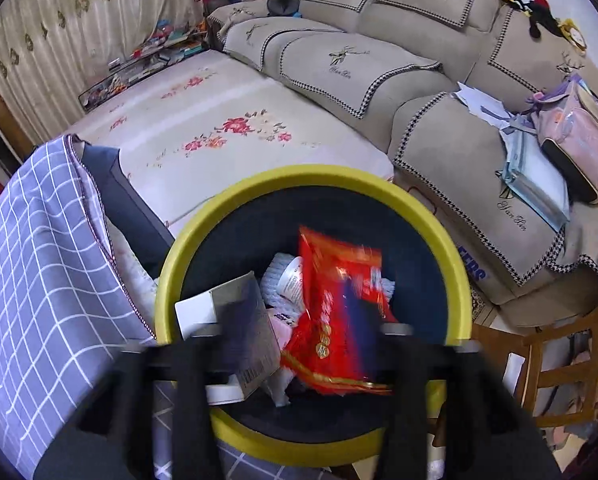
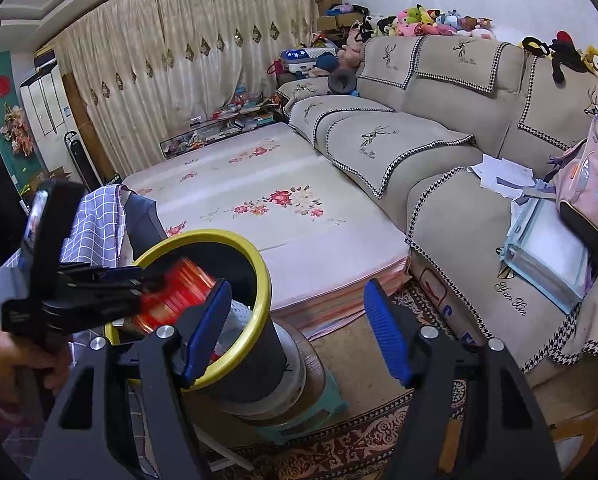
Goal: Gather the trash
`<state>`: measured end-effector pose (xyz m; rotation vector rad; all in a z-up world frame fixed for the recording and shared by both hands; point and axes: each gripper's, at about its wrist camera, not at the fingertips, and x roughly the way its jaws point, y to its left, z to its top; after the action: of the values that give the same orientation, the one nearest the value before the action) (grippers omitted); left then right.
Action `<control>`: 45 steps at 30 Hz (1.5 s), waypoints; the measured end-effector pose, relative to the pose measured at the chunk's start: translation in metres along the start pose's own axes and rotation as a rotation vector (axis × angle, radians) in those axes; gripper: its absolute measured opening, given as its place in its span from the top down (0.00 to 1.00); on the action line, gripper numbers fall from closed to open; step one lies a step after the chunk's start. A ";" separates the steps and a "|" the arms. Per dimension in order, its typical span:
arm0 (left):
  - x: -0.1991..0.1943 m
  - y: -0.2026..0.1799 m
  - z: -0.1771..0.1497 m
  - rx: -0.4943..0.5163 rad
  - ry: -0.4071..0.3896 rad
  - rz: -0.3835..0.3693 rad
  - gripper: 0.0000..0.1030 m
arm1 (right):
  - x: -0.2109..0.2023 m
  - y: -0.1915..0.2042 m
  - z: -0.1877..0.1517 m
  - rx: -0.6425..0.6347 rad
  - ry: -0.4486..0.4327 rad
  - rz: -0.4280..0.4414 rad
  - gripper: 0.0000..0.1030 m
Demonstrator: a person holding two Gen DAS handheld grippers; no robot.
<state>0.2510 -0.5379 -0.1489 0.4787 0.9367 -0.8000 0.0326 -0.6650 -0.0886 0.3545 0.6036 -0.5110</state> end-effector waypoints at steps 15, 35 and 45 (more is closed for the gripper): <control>-0.184 0.094 -0.100 -0.193 -0.283 0.170 0.05 | -0.034 0.074 -0.016 -0.122 0.004 0.155 0.25; -0.399 0.172 -0.354 -0.626 -0.464 0.591 0.05 | -0.152 0.217 -0.046 -0.365 -0.128 0.409 0.06; -0.416 0.159 -0.395 -0.688 -0.488 0.579 0.05 | -0.174 0.217 -0.064 -0.378 -0.160 0.385 0.06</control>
<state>0.0257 -0.0087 0.0035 -0.0655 0.5172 -0.0277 0.0002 -0.3969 0.0056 0.0644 0.4500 -0.0496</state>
